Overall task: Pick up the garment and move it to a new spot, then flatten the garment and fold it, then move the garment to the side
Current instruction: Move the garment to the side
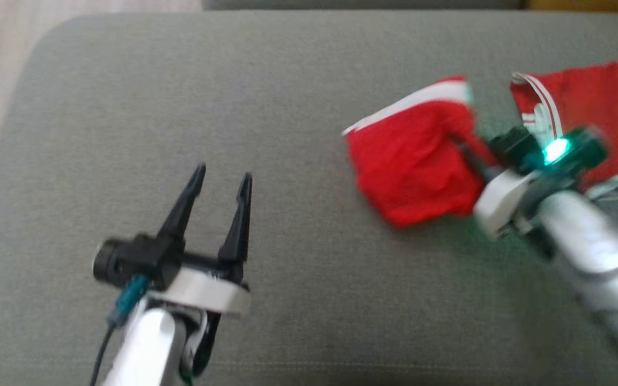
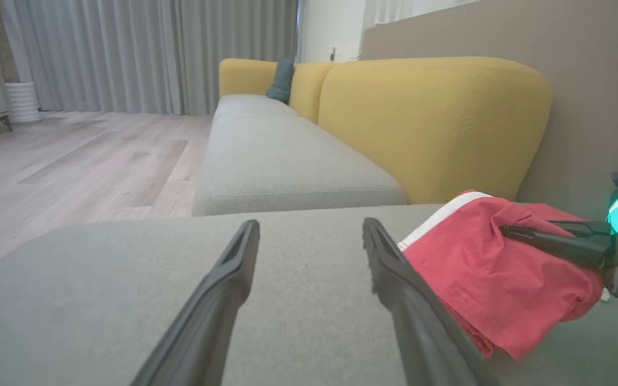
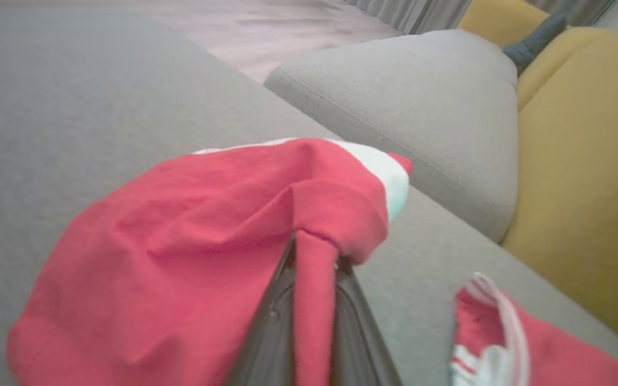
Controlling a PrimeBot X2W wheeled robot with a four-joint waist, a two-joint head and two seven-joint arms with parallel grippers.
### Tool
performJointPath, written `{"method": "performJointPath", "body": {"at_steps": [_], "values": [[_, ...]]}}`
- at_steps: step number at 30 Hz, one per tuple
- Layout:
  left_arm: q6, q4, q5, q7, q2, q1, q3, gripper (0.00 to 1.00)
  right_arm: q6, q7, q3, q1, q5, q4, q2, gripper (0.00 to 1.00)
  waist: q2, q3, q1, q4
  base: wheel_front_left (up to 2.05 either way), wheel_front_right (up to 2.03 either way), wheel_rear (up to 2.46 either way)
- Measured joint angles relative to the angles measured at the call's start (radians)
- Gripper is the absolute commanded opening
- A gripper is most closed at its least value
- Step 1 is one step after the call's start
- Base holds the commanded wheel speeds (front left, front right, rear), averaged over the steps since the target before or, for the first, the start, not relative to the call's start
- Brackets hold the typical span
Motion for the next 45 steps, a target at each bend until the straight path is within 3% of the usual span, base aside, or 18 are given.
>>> {"method": "performJointPath", "body": {"at_steps": [7, 10, 13, 15, 17, 21, 35, 36, 37, 38, 45], "values": [[-0.031, 0.008, -0.003, 0.0, -0.005, -0.196, -0.041, 1.0, 0.0, 0.076, 0.225, -0.215, 0.072, -0.153, -0.323, 0.0, 0.0, 0.106, 0.0001, -0.048, 0.0, 0.0, 0.0], [-0.034, 0.01, -0.003, -0.007, -0.005, -0.254, -0.04, 1.0, 0.0, 0.105, 0.267, -0.308, 0.115, -0.189, -0.445, 0.0, 0.0, 0.157, 0.0001, -0.061, 0.0, 0.0, 0.0], [-0.043, 0.014, -0.003, -0.007, -0.007, -0.287, -0.033, 1.0, 0.0, 0.129, 0.281, -0.385, 0.146, -0.211, -0.525, 0.0, 0.0, 0.204, 0.0002, -0.071, 0.0, 0.0, 0.0], [-0.048, 0.018, -0.003, -0.007, -0.007, -0.3, -0.024, 1.0, 0.0, 0.147, 0.272, -0.413, 0.199, -0.225, -0.542, 0.0, 0.0, 0.231, 0.0002, -0.077, 0.0, 0.0, 0.0], [-0.054, 0.024, -0.003, -0.007, -0.008, -0.306, -0.017, 1.0, 0.001, 0.203, 0.305, -0.443, 0.131, -0.231, -0.554, 0.0, 0.0, 0.254, 0.0002, -0.081, 0.0, 0.0, 0.0], [-0.062, 0.03, -0.003, -0.007, -0.008, -0.319, 0.002, 1.0, 0.001, 0.23, 0.267, -0.453, 0.128, -0.205, -0.553, 0.0, 0.0, 0.285, 0.0003, -0.081, 0.0, 0.0, 0.0], [-0.065, 0.036, -0.003, -0.007, -0.01, -0.283, 0.046, 1.0, 0.001, 0.34, 0.152, -0.374, 0.12, -0.172, -0.542, 0.0, 0.0, 0.263, 0.0, -0.084, 0.0, 0.0, 0.0], [-0.066, 0.036, -0.003, -0.007, -0.01, -0.278, 0.048, 1.0, 0.001, 0.344, 0.14, -0.368, 0.119, -0.169, -0.539, 0.21, 0.0, 0.261, 0.0, -0.085, 0.0, 0.0, 0.0], [-0.066, 0.036, -0.003, -0.007, -0.01, -0.278, 0.048, 1.0, 0.001, 0.344, 0.14, -0.368, 0.119, -0.169, -0.539, 0.95, 0.0, 0.261, 0.0, -0.085, 0.0, 0.0, 0.0], [-0.067, 0.036, -0.003, -0.007, -0.01, -0.274, 0.05, 1.0, 0.001, 0.348, 0.125, -0.364, 0.118, -0.168, -0.536, 1.0, 0.0, 0.26, 0.0, -0.085, 0.0, 0.0, 0.0], [-0.073, 0.036, -0.003, -0.007, -0.01, -0.273, 0.07, 1.0, 0.001, 0.365, 0.062, -0.356, 0.098, -0.184, -0.514, 1.0, 0.0, 0.252, 0.0, -0.083, 0.0, 0.0, 0.0]]}}
